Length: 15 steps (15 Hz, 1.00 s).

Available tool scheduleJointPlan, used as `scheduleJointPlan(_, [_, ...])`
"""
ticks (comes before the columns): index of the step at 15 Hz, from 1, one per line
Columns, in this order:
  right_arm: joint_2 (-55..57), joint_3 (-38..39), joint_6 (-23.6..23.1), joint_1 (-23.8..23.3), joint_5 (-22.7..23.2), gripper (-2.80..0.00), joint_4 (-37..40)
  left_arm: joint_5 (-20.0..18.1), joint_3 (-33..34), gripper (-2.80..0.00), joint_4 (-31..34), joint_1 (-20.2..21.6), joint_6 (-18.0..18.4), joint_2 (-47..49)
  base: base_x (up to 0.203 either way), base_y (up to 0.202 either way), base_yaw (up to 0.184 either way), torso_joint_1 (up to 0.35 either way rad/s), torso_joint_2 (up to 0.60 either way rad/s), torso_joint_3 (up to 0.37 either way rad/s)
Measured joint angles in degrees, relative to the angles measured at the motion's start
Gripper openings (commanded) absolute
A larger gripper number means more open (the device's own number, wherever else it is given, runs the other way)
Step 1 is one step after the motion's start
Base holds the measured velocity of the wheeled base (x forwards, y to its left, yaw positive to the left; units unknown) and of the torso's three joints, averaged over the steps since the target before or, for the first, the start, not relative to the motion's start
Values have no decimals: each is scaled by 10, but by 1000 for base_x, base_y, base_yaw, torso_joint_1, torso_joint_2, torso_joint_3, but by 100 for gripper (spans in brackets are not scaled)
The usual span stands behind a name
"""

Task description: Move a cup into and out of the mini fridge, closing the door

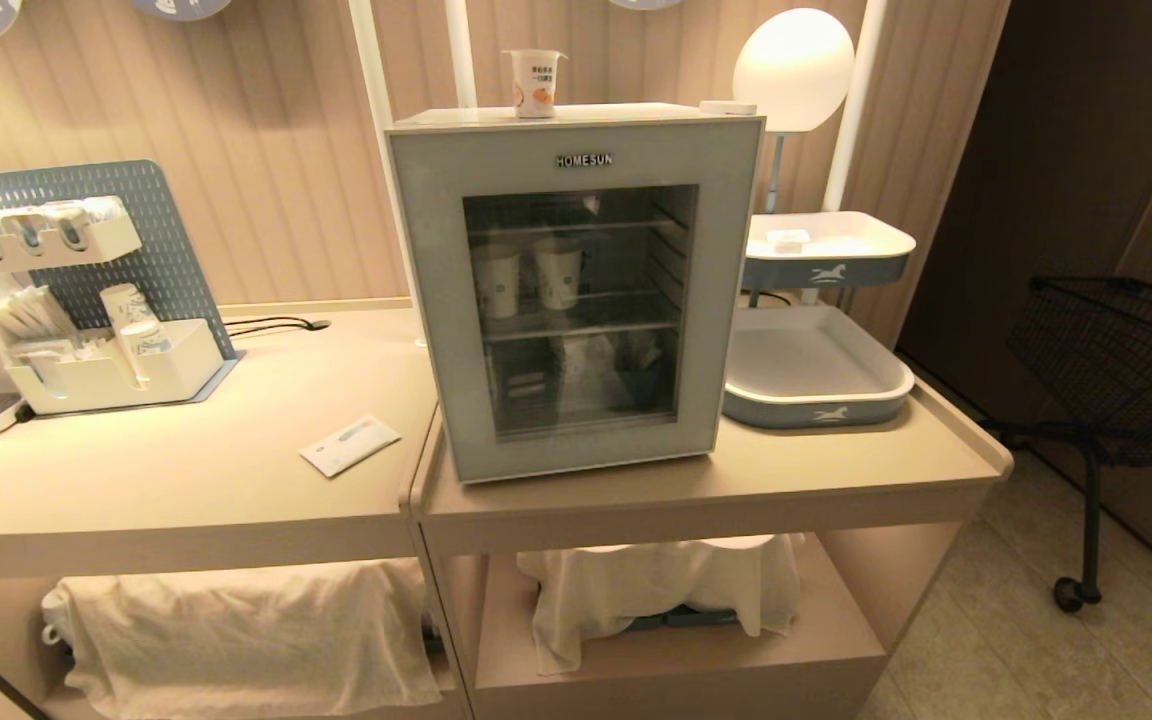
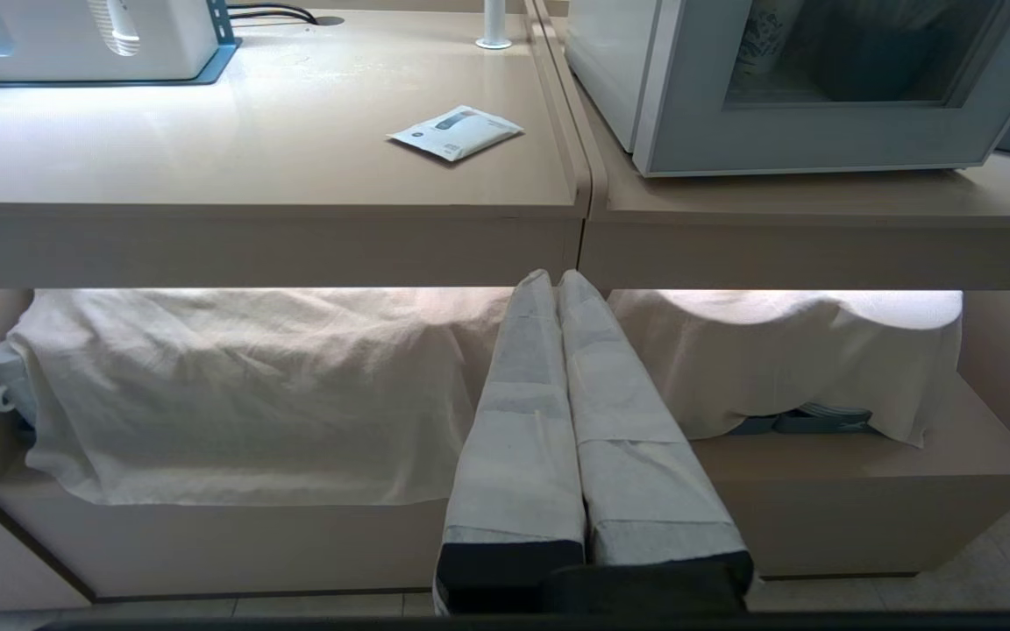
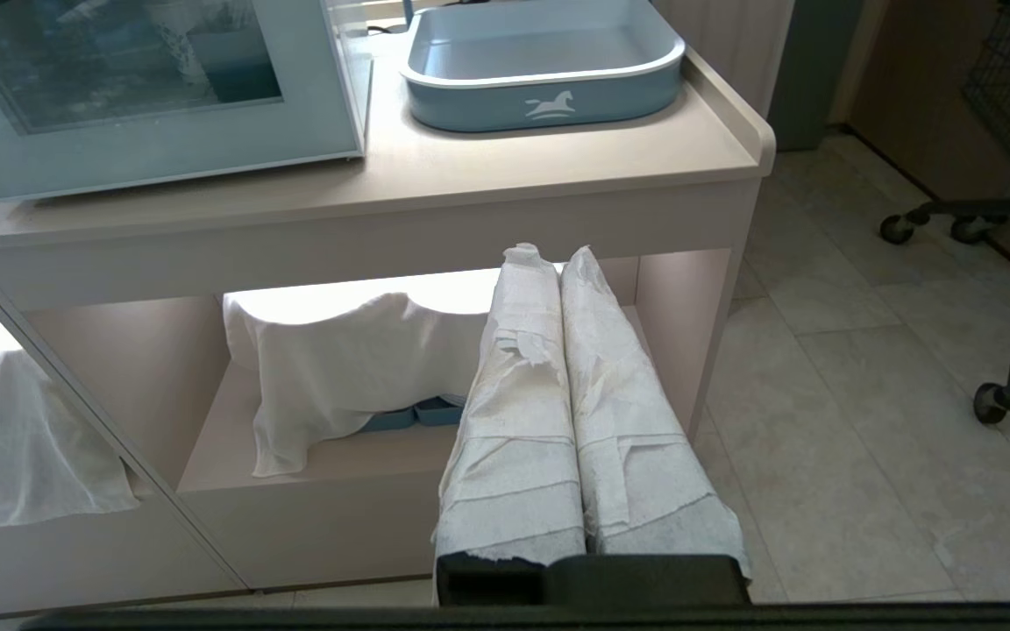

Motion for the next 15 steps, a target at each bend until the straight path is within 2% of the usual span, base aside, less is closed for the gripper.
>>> scheduleJointPlan(15, [0, 1, 0, 0, 0, -280, -4, 0, 0, -280, 0, 0, 0, 0, 0, 0, 0, 0, 0, 0])
